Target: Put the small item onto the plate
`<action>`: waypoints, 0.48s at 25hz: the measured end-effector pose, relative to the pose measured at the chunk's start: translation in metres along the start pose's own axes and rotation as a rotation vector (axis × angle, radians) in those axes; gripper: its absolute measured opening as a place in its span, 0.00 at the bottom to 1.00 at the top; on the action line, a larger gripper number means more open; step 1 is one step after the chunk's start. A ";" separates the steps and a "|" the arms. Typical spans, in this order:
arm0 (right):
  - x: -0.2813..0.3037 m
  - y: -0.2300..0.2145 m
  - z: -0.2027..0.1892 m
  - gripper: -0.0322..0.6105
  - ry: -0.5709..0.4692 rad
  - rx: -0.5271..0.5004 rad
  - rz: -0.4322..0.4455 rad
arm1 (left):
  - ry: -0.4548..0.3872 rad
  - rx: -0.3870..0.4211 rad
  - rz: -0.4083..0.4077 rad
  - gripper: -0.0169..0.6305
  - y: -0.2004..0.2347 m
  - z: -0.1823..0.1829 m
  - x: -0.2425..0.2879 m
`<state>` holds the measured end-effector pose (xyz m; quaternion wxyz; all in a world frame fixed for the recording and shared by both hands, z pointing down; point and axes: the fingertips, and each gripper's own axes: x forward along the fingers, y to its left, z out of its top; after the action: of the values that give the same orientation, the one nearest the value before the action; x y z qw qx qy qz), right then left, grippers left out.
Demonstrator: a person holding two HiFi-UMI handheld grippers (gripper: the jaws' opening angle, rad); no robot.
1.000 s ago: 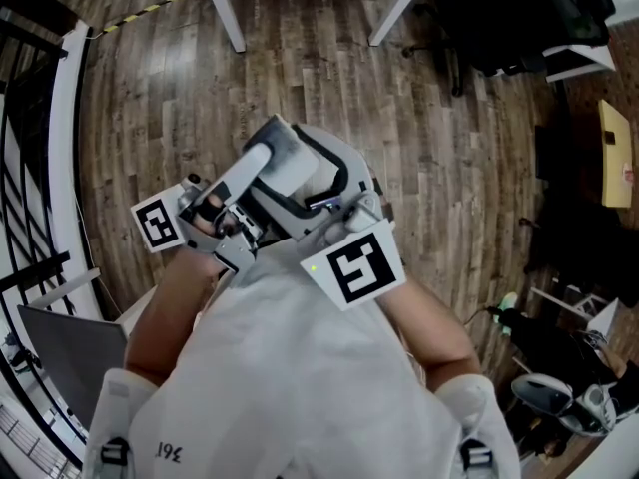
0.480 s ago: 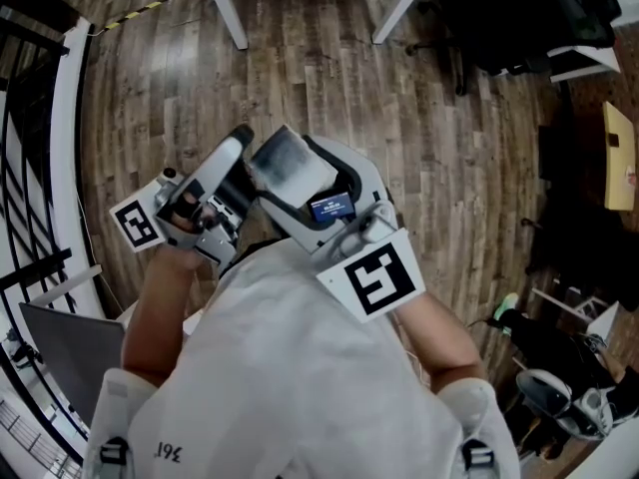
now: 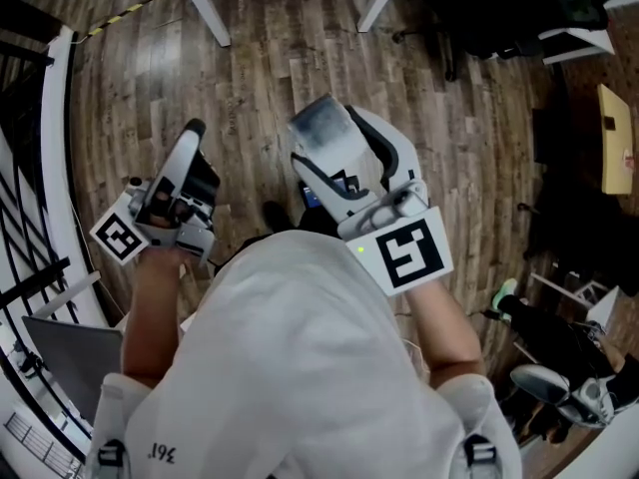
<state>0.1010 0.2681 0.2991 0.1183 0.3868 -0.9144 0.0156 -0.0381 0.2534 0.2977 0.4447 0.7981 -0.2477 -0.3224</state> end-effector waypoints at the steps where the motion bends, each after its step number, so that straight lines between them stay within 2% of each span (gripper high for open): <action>1: -0.001 -0.012 -0.001 0.56 -0.001 0.007 -0.013 | 0.007 0.008 0.002 0.25 0.003 -0.002 0.007; 6: 0.004 -0.079 -0.007 0.56 -0.001 0.021 -0.042 | 0.047 0.040 0.008 0.25 0.017 -0.015 0.055; 12: 0.020 -0.157 -0.003 0.56 -0.010 0.013 -0.013 | 0.026 0.066 0.049 0.25 0.038 -0.013 0.118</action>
<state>0.1993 0.1445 0.2963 0.1113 0.3934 -0.9124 0.0187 0.0461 0.1617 0.3007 0.4291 0.8102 -0.2718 -0.2926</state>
